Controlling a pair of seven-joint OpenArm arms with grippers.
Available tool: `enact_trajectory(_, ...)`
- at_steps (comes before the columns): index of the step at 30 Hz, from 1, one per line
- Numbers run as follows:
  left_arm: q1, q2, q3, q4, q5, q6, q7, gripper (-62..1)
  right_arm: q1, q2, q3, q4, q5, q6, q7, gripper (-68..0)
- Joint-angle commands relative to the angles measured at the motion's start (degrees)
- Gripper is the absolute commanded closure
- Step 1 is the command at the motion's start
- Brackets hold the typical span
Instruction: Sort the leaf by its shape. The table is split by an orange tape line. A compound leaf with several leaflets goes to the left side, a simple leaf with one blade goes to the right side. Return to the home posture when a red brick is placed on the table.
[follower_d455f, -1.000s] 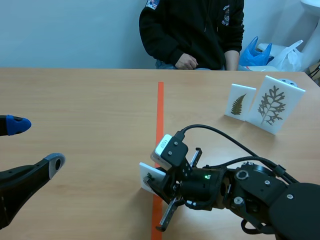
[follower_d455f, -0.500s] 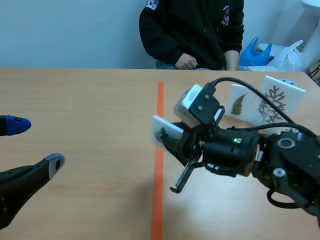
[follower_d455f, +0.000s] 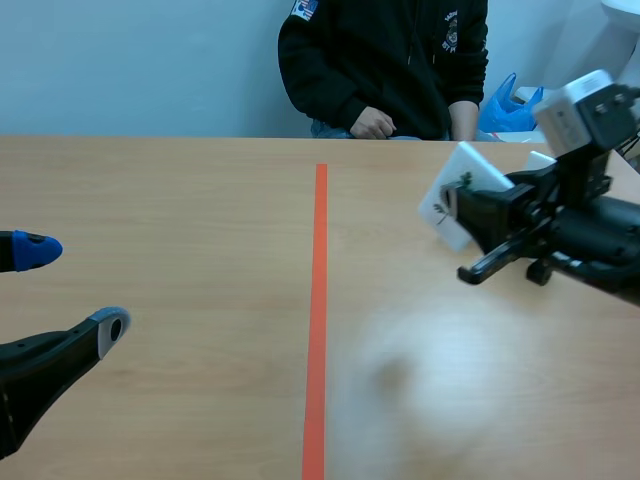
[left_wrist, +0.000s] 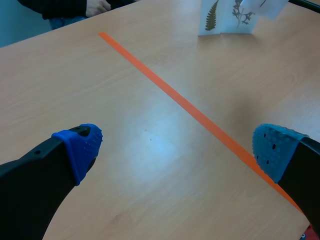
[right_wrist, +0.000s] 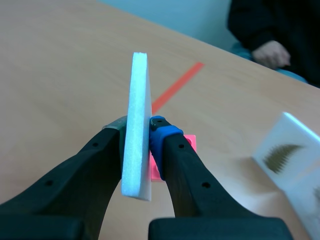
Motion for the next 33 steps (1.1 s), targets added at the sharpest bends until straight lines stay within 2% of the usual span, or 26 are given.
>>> enact_trajectory(1, -0.3, -0.3, -0.3, 0.3, -0.6, -0.2, -0.8, -62.3, 0.7, 0.1, 2.1, 0.4, 2.0, 0.0, -0.5, -1.5)
enact_trajectory(5, -0.3, -0.3, -0.3, 0.3, -0.6, -0.2, -0.8, -62.3, 0.7, 0.0, 8.0, 0.3, 5.6, -0.3, -4.3, -1.5)
enact_trajectory(8, -0.3, -0.3, -0.3, 0.3, -0.6, -0.2, -0.8, -62.3, 0.7, 0.0, 11.0, 0.3, 6.3, -0.7, -6.4, -1.5)
enact_trajectory(14, -0.3, -0.3, -0.3, 0.3, -0.6, -0.2, -0.8, -62.3, 1.2, -0.1, 12.5, -2.4, 6.3, -6.7, -7.2, -1.5)
enact_trajectory(23, -0.3, -0.3, -0.3, 0.3, -0.6, -0.2, -0.8, -62.3, 8.2, -2.6, 12.5, -17.7, 5.9, -7.8, -4.8, -1.5)
enact_trajectory(31, -0.3, -0.3, -0.3, 0.3, -0.6, -0.2, -0.8, -62.3, 13.5, -3.9, 12.4, -30.1, 0.5, -8.7, -0.1, -1.5)
enact_trajectory(33, -0.3, -0.3, -0.3, 0.3, -0.6, -0.2, -0.8, -62.3, 14.4, -4.0, 12.4, -32.8, -1.2, -9.7, 1.4, -1.5)
